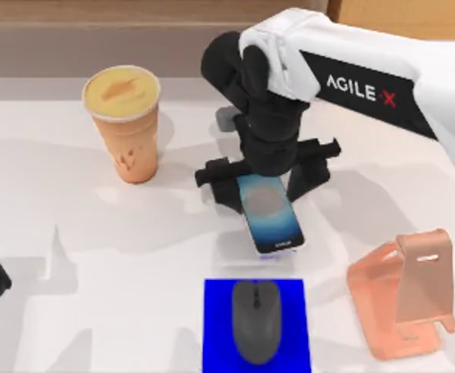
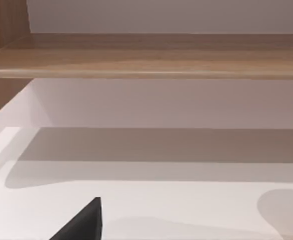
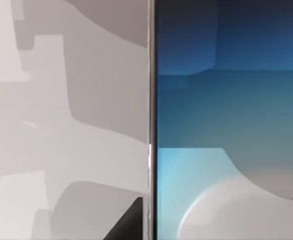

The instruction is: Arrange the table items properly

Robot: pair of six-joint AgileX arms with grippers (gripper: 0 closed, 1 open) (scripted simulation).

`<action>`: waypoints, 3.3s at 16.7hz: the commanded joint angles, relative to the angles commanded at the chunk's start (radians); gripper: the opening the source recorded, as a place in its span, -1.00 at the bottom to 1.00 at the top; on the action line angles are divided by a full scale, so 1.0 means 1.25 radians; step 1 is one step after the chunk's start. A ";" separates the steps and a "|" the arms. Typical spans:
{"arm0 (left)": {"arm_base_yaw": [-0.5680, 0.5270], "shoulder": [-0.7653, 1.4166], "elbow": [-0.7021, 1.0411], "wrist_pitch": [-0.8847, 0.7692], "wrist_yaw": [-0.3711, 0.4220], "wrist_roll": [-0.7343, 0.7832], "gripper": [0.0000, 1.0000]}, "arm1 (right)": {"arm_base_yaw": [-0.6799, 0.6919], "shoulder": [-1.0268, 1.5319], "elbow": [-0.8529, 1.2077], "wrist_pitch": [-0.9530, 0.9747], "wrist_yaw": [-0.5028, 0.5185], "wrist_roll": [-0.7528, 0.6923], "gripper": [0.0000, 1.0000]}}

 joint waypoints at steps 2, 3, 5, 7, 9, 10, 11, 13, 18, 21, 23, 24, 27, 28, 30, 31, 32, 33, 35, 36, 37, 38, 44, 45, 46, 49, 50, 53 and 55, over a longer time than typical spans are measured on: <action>0.000 0.000 0.000 0.000 0.000 0.000 1.00 | 0.010 -0.023 -0.017 0.001 0.013 0.007 -1.00; 0.000 0.000 0.000 0.000 0.000 0.000 1.00 | 0.019 -0.045 -0.034 0.003 0.024 0.013 -1.00; 0.000 0.000 0.000 0.000 0.000 0.000 1.00 | 0.040 -0.114 -0.089 0.017 0.058 0.027 -1.00; 0.000 0.000 0.000 0.000 0.000 0.000 1.00 | 0.060 -0.211 -0.167 0.043 0.096 0.041 -1.00; 0.000 0.000 0.000 0.000 0.000 0.000 1.00 | 0.085 -0.332 -0.267 0.072 0.136 0.055 -1.00; 0.000 0.000 0.000 0.000 0.000 0.000 1.00 | 0.100 -0.399 -0.319 0.085 0.158 0.063 -1.00; 0.000 0.000 0.000 0.000 0.000 0.000 1.00 | 0.116 -0.461 -0.367 0.098 0.179 0.071 -1.00; 0.000 0.000 0.000 0.000 0.000 0.000 1.00 | 0.148 -0.569 -0.448 0.123 0.218 0.087 -1.00; 0.000 0.000 0.000 0.000 0.000 0.000 1.00 | 0.237 -0.779 -0.627 0.188 0.330 0.127 -1.00; 0.000 0.000 0.000 0.000 0.000 0.000 1.00 | 0.291 -0.902 -0.729 0.227 0.405 0.154 -1.00; 0.000 0.000 0.000 0.000 0.000 0.000 1.00 | 0.328 -0.971 -0.787 0.250 0.453 0.172 -1.00; 0.000 0.000 0.000 0.000 0.000 0.000 1.00 | 0.346 -1.011 -0.821 0.260 0.475 0.180 -1.00; 0.000 0.000 0.000 0.000 0.000 0.000 1.00 | 0.404 -1.165 -0.959 0.284 0.554 0.203 -1.00; 0.000 0.000 0.000 0.000 0.000 0.000 1.00 | 0.426 -1.222 -1.011 0.292 0.585 0.211 -1.00; 0.000 0.000 0.000 0.000 0.000 0.000 1.00 | 0.467 -1.319 -1.103 0.312 0.644 0.229 -1.00; 0.000 0.000 0.000 0.000 0.000 0.000 1.00 | 0.484 -1.357 -1.139 0.324 0.669 0.237 -1.00; 0.000 0.000 0.000 0.000 0.000 0.000 1.00 | 0.497 -1.388 -1.169 0.337 0.689 0.244 -1.00; 0.000 0.000 0.000 0.000 0.000 0.000 1.00 | 0.505 -1.413 -1.192 0.350 0.705 0.249 -1.00; 0.000 0.000 0.000 0.000 0.000 0.000 1.00 | 0.513 -1.440 -1.217 0.366 0.721 0.256 -1.00; 0.000 0.000 0.000 0.000 0.000 0.000 1.00 | 0.513 -1.440 -1.217 0.366 0.722 0.256 -1.00; 0.000 0.000 0.000 0.000 0.000 0.000 1.00 | 0.513 -1.440 -1.217 0.366 0.722 0.256 -1.00; 0.000 0.000 0.000 0.000 0.000 0.000 1.00 | 0.513 -1.440 -1.217 0.366 0.722 0.256 -1.00; 0.000 0.000 0.000 0.000 0.000 0.000 1.00 | 0.477 -1.445 -1.171 0.410 0.713 0.226 -1.00; 0.000 0.000 0.000 0.000 0.000 0.000 1.00 | 0.464 -1.448 -1.143 0.438 0.712 0.214 -1.00; 0.000 0.000 0.000 0.000 0.000 0.000 1.00 | 0.450 -1.450 -1.113 0.469 0.713 0.204 -1.00; 0.000 0.000 0.000 0.000 0.000 0.000 1.00 | 0.421 -1.453 -1.041 0.542 0.714 0.185 -1.00; 0.000 0.000 0.000 0.000 0.000 0.000 1.00 | 0.413 -1.454 -1.030 0.555 0.712 0.180 -1.00; 0.000 0.000 0.000 0.000 0.000 0.000 1.00 | 0.385 -1.460 -1.024 0.593 0.699 0.160 -1.00; 0.000 0.000 0.000 0.000 0.000 0.000 1.00 | 0.368 -1.463 -1.024 0.621 0.684 0.147 -1.00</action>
